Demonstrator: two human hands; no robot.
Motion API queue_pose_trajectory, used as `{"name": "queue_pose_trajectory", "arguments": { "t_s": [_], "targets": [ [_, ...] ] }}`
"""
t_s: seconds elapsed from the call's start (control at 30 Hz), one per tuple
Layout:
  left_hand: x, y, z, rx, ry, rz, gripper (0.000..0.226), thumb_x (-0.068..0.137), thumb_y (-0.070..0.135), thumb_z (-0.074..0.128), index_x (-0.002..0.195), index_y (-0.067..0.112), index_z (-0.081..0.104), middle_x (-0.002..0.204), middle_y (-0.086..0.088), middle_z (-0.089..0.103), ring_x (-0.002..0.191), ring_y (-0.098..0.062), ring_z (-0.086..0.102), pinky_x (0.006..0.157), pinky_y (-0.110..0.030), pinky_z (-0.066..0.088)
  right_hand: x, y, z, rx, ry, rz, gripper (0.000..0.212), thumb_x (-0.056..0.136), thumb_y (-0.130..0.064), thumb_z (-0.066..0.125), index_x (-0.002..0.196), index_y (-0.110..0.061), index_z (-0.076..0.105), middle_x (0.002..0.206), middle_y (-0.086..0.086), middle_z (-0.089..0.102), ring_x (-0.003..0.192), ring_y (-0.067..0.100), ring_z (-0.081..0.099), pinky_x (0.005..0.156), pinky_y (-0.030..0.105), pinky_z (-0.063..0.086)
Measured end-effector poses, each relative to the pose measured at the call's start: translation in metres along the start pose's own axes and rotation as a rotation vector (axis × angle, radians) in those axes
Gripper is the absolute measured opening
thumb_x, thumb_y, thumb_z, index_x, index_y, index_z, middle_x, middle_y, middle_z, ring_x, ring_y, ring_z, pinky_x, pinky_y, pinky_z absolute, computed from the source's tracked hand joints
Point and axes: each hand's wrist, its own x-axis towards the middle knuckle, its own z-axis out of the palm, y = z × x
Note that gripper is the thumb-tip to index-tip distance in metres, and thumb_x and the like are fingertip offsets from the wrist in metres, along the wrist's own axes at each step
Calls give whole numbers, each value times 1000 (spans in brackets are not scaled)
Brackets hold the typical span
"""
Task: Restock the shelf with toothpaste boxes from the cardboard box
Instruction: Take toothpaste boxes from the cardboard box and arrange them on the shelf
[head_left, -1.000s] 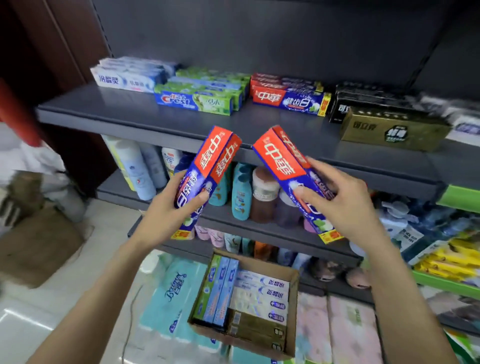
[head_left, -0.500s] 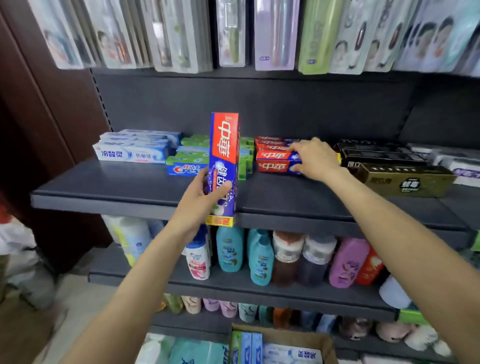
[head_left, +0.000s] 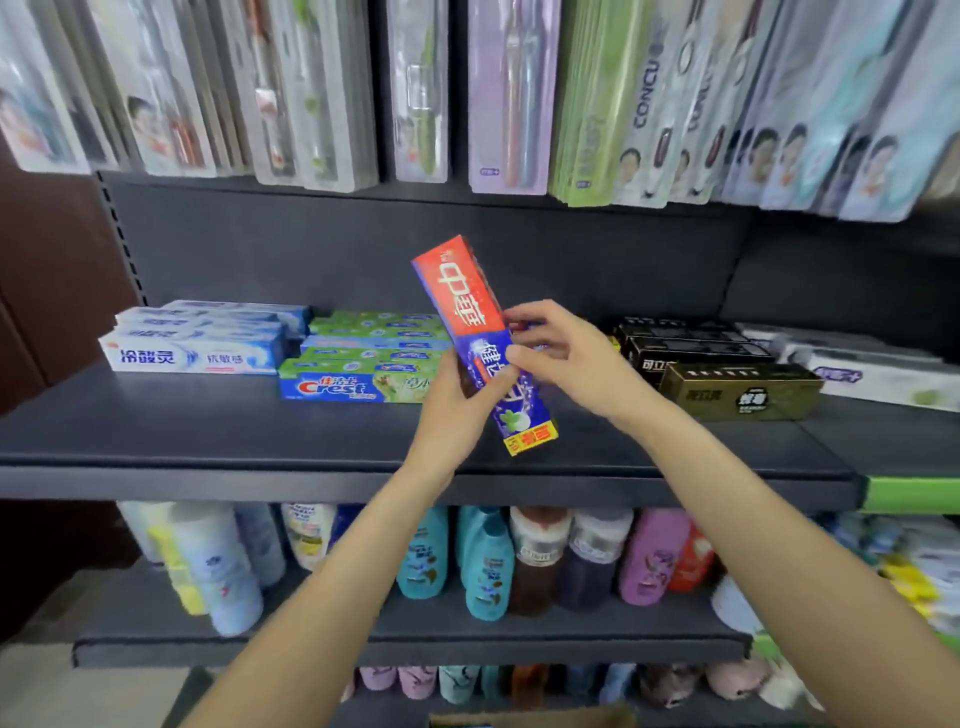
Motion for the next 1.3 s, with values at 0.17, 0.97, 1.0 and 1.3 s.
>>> {"name": "queue_pose_trajectory", "arguments": {
  "t_s": [0.17, 0.97, 1.0, 1.3],
  "targets": [
    [18, -22, -13, 616, -154, 183, 33, 87, 27, 64, 119, 17, 62, 125, -5, 53, 120, -18, 45, 97, -18, 30, -6, 12, -47, -449, 55, -39, 41, 90, -22, 62, 127, -30, 49, 113, -2, 63, 101, 9, 60, 80, 23, 48],
    [-72, -35, -17, 741, -177, 609, 23, 92, 31, 47, 99, 21, 66, 76, 8, 68, 69, -11, 63, 66, -30, 51, -118, 74, 34, -787, 398, -331, 18, 91, -23, 53, 95, -18, 69, 85, -4, 70, 77, 16, 66, 61, 31, 51],
    [-86, -46, -14, 737, -264, 642, 19, 91, 27, 49, 100, 21, 65, 79, 7, 69, 70, -12, 63, 65, -28, 50, -136, 81, 41, -791, 351, -315, 17, 90, -22, 54, 93, -18, 69, 82, -4, 70, 74, 17, 66, 58, 32, 51],
    [-215, -217, -17, 1022, -646, -366, 34, 90, 26, 53, 123, 27, 56, 124, 8, 60, 108, -20, 59, 86, -34, 47, -271, 208, 121, -633, -296, 404, 21, 90, -30, 51, 106, -24, 64, 100, -4, 68, 88, 20, 65, 66, 32, 52]
  ]
}}
